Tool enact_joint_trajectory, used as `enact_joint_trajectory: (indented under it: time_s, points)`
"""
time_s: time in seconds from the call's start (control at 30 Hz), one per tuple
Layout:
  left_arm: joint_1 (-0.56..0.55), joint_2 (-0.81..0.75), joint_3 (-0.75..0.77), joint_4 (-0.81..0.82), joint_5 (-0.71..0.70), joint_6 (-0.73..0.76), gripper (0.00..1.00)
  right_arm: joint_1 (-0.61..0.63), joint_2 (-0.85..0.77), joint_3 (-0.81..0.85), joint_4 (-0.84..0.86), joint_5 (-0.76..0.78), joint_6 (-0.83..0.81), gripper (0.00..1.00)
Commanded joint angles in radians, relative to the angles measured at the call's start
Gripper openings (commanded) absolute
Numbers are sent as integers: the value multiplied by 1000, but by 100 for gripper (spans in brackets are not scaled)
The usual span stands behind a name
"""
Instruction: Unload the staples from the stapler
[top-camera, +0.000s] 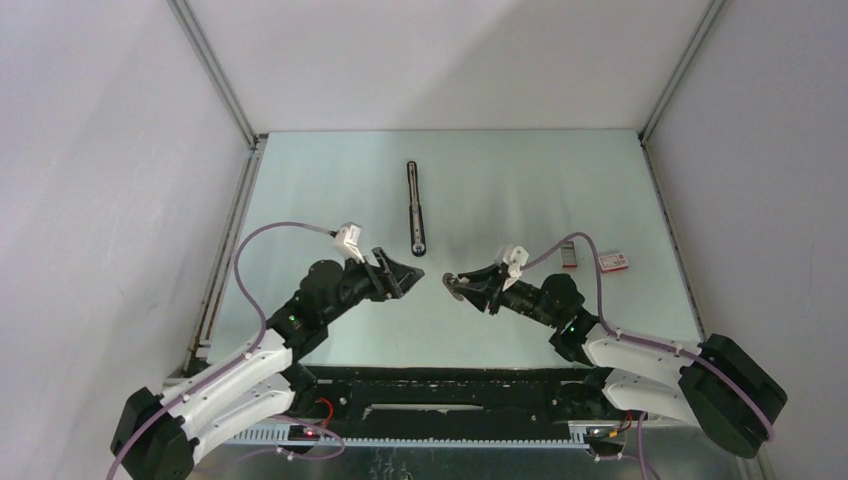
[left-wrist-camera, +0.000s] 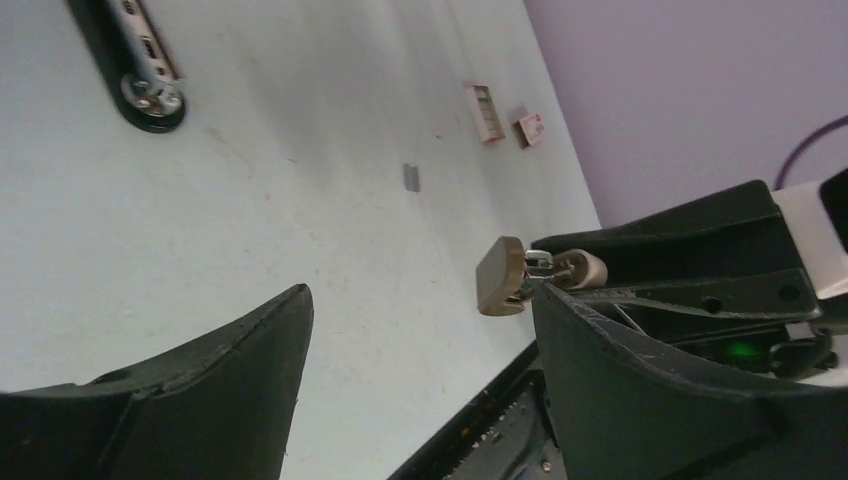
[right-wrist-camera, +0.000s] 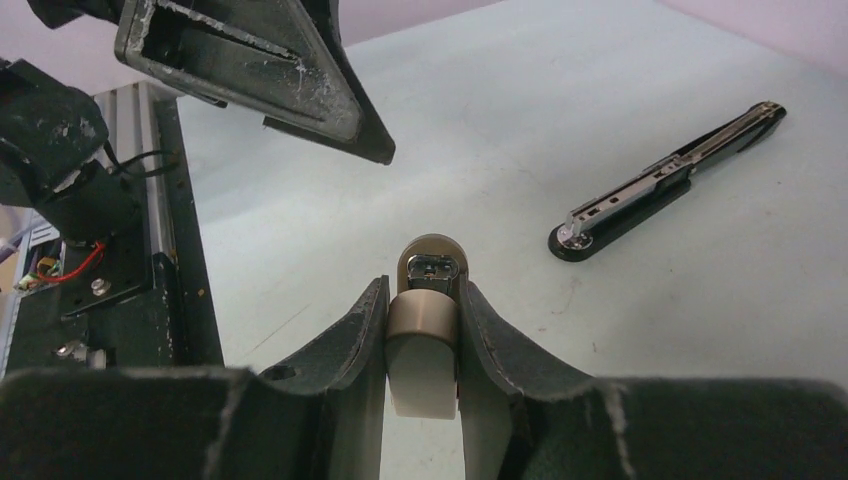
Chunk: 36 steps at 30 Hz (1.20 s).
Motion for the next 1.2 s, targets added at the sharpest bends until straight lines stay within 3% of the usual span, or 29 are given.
enact_joint_trajectory:
  time_s: [0.0, 0.2, 0.57, 1.17]
  points:
    - [-41, 43, -16, 157, 36, -67, 84, 17, -30, -52, 234, 83, 64, 0]
    - [-80, 117, 3, 262, 41, -117, 79, 23, -43, -82, 278, 108, 96, 0]
    - [-139, 265, 77, 289, 37, -87, 70, 34, -7, -69, 288, 65, 132, 0]
    - [-143, 170, 67, 249, -32, -32, 67, 40, 81, -21, 214, 75, 143, 0]
